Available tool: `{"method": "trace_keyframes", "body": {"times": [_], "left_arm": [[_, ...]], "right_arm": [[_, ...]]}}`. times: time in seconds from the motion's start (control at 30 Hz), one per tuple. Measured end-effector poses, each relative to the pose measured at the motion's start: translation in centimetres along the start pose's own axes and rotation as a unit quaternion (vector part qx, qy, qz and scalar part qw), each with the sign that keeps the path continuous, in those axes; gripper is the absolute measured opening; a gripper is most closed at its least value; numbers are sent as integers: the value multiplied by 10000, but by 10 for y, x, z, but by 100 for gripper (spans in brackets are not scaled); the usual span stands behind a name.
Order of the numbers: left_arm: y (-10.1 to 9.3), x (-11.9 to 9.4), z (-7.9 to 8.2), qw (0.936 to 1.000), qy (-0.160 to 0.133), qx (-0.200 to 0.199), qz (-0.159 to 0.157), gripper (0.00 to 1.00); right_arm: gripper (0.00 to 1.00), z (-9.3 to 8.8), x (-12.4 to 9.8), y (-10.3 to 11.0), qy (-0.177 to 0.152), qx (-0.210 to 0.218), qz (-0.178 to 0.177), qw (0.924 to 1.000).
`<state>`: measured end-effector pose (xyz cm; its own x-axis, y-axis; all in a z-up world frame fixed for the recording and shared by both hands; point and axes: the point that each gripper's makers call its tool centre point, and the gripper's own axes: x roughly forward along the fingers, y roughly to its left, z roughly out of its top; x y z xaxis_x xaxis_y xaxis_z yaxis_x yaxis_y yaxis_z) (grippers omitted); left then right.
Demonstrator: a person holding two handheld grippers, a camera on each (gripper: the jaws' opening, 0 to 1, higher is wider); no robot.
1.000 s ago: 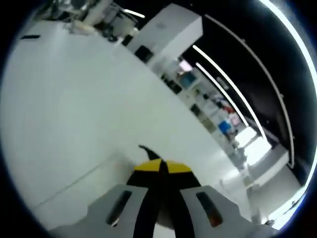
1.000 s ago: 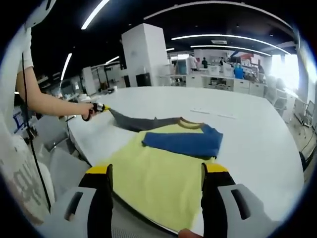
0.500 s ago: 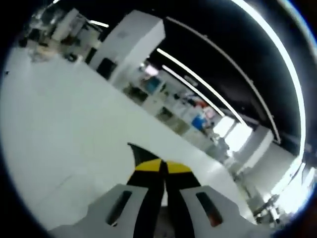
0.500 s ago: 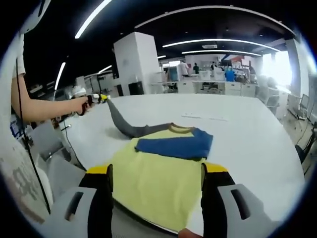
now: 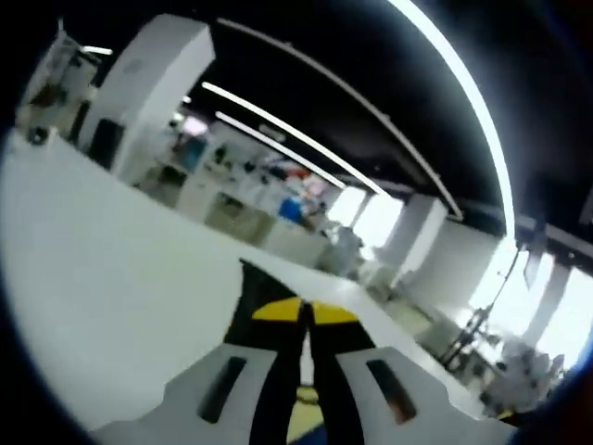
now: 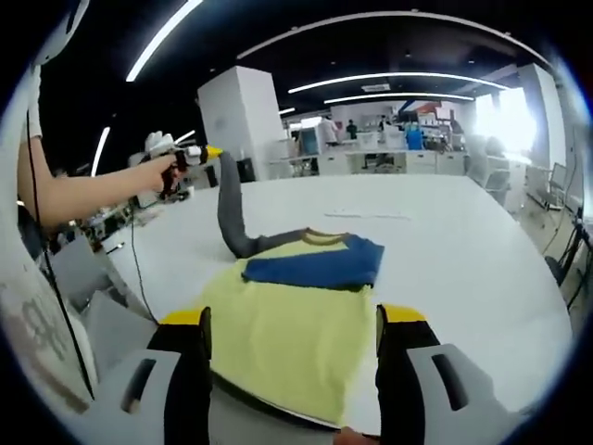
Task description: Fold the garment on the visible template until the final outline fits inside the template.
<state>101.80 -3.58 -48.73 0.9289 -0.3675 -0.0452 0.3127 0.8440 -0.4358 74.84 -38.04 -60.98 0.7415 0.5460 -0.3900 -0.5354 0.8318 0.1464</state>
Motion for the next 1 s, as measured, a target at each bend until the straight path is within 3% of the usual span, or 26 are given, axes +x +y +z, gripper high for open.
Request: {"method": "trace_keyframes", "body": {"times": [0.1, 0.37, 0.53, 0.8, 0.9, 1.0], "left_arm": [[-39, 11, -14, 9993, 91, 10, -361, 0], [-92, 30, -46, 9962, 315, -130, -805, 0], [-126, 43, -88, 9921, 538, -594, -964, 0], [-164, 63, -135, 9867, 758, -932, -1097, 0], [-169, 67, -154, 9866, 843, -924, -1048, 0], [-170, 69, -182, 9830, 1075, -1163, -929, 0]], "right_arm": [[72, -3, -4, -7, -19, 103, -123, 9999], [72, -9, -8, -12, -24, 215, -211, 9995], [73, -13, -7, -13, -7, 314, -210, 9993], [73, -16, -18, -20, -13, 344, -265, 9991], [72, -19, -23, -23, 14, 365, -316, 9988], [72, -24, -26, -26, 61, 413, -349, 9985]]}}
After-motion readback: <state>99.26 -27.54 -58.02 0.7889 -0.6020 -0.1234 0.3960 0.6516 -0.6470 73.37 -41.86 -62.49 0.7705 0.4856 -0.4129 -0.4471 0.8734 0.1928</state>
